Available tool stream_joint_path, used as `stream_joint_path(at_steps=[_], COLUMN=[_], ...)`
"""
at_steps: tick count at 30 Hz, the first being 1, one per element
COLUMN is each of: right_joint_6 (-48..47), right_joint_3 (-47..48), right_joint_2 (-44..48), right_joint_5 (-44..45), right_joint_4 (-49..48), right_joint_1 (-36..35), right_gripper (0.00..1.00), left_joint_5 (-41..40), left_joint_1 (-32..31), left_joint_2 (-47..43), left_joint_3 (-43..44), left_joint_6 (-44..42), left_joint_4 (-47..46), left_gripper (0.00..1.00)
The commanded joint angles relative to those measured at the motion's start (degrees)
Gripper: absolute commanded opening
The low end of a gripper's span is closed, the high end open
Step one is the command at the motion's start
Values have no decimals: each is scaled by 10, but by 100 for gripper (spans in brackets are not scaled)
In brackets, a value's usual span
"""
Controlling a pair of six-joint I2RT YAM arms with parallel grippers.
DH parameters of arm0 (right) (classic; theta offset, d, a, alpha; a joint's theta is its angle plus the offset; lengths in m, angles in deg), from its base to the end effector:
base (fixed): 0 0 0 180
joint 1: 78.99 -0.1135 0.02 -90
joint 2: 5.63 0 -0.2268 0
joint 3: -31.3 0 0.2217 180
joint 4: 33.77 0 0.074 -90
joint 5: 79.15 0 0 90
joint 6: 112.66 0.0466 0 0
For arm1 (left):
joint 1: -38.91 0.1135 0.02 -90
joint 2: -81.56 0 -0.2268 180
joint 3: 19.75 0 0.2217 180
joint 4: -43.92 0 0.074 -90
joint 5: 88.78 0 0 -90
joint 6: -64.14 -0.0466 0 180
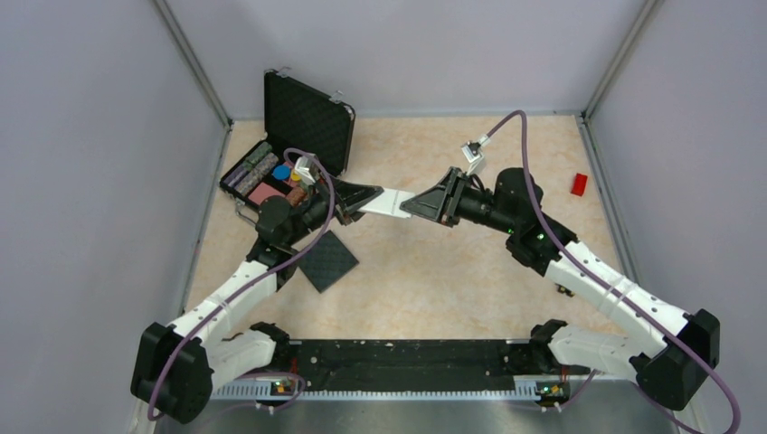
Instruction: Load the batteries into the remote control
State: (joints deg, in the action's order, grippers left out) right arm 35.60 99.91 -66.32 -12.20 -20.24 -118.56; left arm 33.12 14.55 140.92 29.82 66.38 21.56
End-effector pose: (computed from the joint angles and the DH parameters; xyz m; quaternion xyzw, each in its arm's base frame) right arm 0.1771 0.1701 0.3304 -0.0145 0.7381 0.5933 0.3209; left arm 0.2028 -0.1188 0.2957 -0.1579 0.6186 -0.7286 0.2480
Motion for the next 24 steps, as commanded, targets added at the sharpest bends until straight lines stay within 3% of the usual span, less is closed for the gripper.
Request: stream_joint_path(at_steps=[1,11,24], right_joint_6=[3,13,33], right_joint_3=[-5,-15,-3], right_joint_2=[-6,-18,-70], right_joint_5=[-9,-13,-41], right_joint_4=[-21,-40,-61], right_joint_1=[4,4,4], right_gripper=[31,26,23], left_joint_5=[-7,4,59], left_joint_1=[0,0,-2], left_joint_2=[-17,-10,21], left_joint_3=[15,22,43], left_joint_6=[23,28,6], left_joint_4=[-68,-102,-213], left_gripper=[0,0,0])
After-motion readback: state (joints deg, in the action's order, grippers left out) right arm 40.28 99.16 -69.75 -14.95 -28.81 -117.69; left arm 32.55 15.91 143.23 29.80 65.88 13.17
